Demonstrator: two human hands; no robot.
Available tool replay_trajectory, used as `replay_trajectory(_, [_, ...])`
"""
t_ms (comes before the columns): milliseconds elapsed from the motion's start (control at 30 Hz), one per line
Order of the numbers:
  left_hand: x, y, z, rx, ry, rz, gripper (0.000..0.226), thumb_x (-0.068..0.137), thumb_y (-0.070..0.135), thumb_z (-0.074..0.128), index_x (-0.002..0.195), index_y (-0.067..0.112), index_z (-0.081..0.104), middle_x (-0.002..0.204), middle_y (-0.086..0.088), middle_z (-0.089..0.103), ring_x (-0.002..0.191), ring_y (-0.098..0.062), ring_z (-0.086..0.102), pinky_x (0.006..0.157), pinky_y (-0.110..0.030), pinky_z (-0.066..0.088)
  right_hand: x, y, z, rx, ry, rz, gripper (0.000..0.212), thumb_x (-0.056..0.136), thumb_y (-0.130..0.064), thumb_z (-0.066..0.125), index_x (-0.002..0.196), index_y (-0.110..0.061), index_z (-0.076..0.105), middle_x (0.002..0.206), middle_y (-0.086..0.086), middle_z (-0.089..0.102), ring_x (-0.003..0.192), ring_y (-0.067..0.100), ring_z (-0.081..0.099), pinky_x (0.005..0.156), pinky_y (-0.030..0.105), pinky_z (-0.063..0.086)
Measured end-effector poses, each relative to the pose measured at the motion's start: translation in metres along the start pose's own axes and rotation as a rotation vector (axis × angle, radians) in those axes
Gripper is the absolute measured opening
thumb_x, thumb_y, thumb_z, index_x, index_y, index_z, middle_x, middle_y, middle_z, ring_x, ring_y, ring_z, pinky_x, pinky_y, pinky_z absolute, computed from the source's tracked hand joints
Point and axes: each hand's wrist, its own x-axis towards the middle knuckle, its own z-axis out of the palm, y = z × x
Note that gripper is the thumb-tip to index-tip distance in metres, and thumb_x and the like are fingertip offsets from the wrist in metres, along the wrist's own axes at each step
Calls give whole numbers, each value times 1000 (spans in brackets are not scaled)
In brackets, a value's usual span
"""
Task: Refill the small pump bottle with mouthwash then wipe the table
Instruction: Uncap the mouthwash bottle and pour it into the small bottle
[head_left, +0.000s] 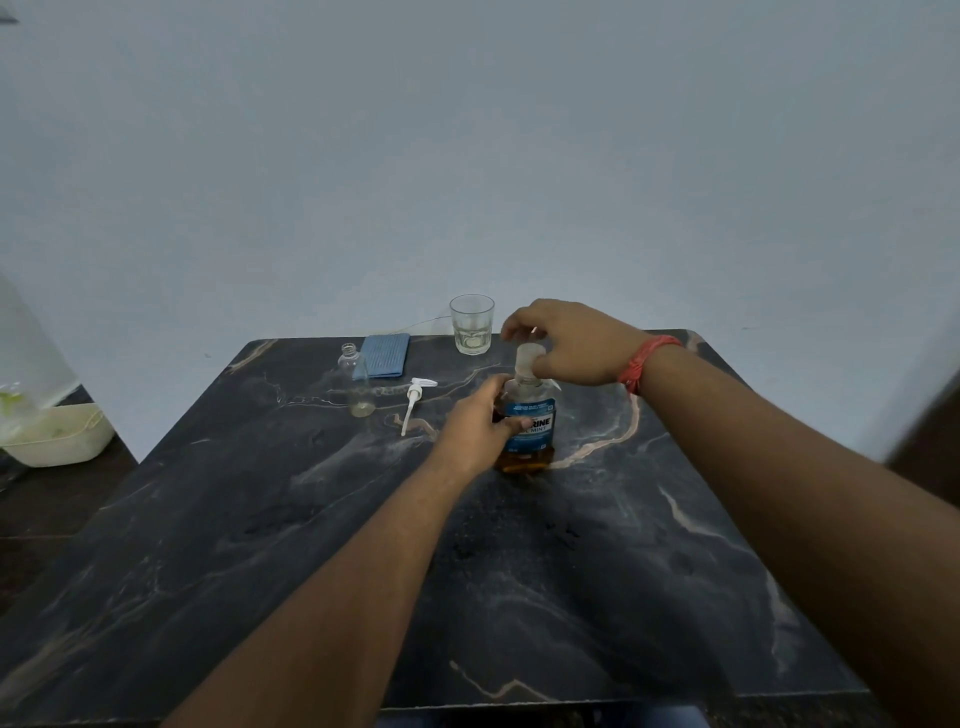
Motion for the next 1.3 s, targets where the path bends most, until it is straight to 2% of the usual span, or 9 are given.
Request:
replay_trajectory(133, [0, 0, 0, -6, 4, -5, 60, 91, 24, 70, 144, 28, 41, 141, 0, 57, 127, -20, 53, 100, -41, 49, 1, 1, 4, -151, 64, 50, 29, 88, -40, 59, 108, -19, 64, 104, -1, 59, 96, 18, 55, 80, 34, 48])
replay_trajectory(233, [1, -1, 1, -9, -1, 1, 54, 91, 24, 70, 139, 27, 44, 139, 0, 58, 126, -19, 55, 98, -37, 49, 1, 1, 7, -51, 51, 24, 25, 86, -23, 57, 108, -18, 66, 103, -3, 60, 94, 15, 54, 72, 22, 41])
replay_trajectory(367, [1, -2, 0, -10, -5, 5, 53, 92, 23, 69, 139, 26, 45, 139, 0, 58, 126, -19, 55, 97, -34, 47, 0, -1, 5, 11, 34, 9, 44, 82, -22, 62, 126, -21, 57, 116, -2, 55, 105, 14, 51, 89, 29, 44])
replay_trajectory(467, [0, -2, 0, -26, -6, 1, 57, 92, 23, 69, 142, 29, 42, 139, 1, 58, 127, -17, 54, 98, -37, 48, 1, 2, 8, -117, 45, 45, 34, 87, -38, 61, 115, -21, 62, 110, -1, 61, 101, 18, 55, 82, 33, 46])
replay_trajectory(600, [1, -4, 1, -32, -6, 9, 52, 92, 23, 69, 138, 28, 46, 137, 2, 60, 126, -18, 55, 94, -32, 48, 1, 3, 9, -33, 79, 31, 24, 87, -26, 58, 108, -19, 67, 104, -3, 65, 93, 14, 57, 73, 24, 42])
replay_trajectory(767, [3, -5, 2, -13, 4, 14, 52, 91, 24, 70, 138, 26, 45, 138, 0, 59, 124, -18, 56, 99, -40, 51, -4, 3, 5, 146, 193, 20, 23, 83, -16, 59, 100, -24, 71, 96, -12, 60, 81, -1, 52, 67, 13, 36])
replay_trajectory(1000, [3, -8, 4, -47, 3, 16, 46, 91, 24, 70, 131, 34, 48, 131, 6, 63, 116, -10, 58, 85, -25, 48, -17, 14, 14, 269, 353, 64, 23, 80, -14, 62, 99, -24, 70, 102, -3, 64, 91, 11, 58, 78, 25, 49])
replay_trajectory(1167, [3, -9, 4, -67, 5, 7, 47, 91, 24, 70, 131, 35, 49, 131, 6, 64, 115, -8, 58, 84, -23, 47, -29, 34, 20, 410, 561, 175, 17, 84, -20, 62, 99, -24, 66, 94, -13, 64, 85, 0, 59, 70, 11, 43])
replay_trajectory(1300, [6, -9, 4, -80, -4, -8, 50, 91, 23, 70, 135, 32, 47, 135, 5, 61, 118, -9, 57, 81, -18, 47, -46, 60, 40, 242, 431, 285, 14, 86, -18, 60, 99, -19, 59, 89, -8, 61, 81, 9, 58, 66, 17, 44])
